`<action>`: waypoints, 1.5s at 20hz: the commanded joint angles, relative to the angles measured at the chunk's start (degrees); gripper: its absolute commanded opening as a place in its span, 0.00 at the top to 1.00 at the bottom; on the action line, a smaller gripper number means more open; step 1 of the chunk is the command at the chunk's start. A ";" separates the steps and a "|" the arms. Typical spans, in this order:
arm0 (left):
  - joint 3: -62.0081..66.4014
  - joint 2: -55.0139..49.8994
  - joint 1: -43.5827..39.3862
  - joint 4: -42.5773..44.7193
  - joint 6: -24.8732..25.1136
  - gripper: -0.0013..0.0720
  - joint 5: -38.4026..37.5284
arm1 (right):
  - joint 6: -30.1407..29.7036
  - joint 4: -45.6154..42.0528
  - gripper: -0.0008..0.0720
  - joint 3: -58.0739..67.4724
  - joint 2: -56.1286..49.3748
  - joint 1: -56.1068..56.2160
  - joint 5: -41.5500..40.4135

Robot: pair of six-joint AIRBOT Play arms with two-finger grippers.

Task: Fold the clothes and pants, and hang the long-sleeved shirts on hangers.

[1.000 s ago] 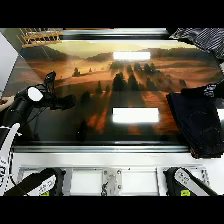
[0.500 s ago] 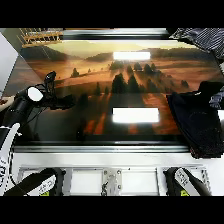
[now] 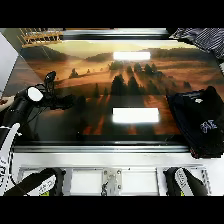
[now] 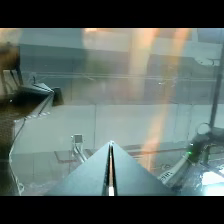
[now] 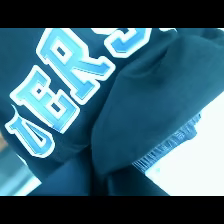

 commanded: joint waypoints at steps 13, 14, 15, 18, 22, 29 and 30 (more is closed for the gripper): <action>-0.02 0.04 -0.02 -0.02 0.07 0.98 -0.90 | -16.83 29.42 0.02 1.38 8.87 27.30 -12.81; -0.02 0.04 -0.02 -0.04 0.04 0.98 -0.90 | -16.81 29.81 0.02 1.29 8.04 31.91 -13.42; -0.02 0.04 -0.02 -0.07 0.02 0.98 -0.87 | -16.83 29.75 0.02 1.25 7.15 35.80 -13.57; -0.02 0.04 -0.02 -0.04 0.02 0.98 -0.33 | -16.81 29.81 0.03 1.25 3.87 44.26 -13.42; -0.02 0.04 -0.02 -0.04 0.02 0.98 0.00 | -16.76 30.01 0.97 1.25 0.96 49.09 -13.35; -0.02 0.04 -0.02 -0.04 0.02 0.98 0.00 | -16.79 29.97 0.97 1.25 0.17 49.24 -12.81; -0.02 0.04 -0.02 -0.04 0.02 0.98 0.00 | -16.79 29.99 0.97 1.25 0.20 49.22 -12.81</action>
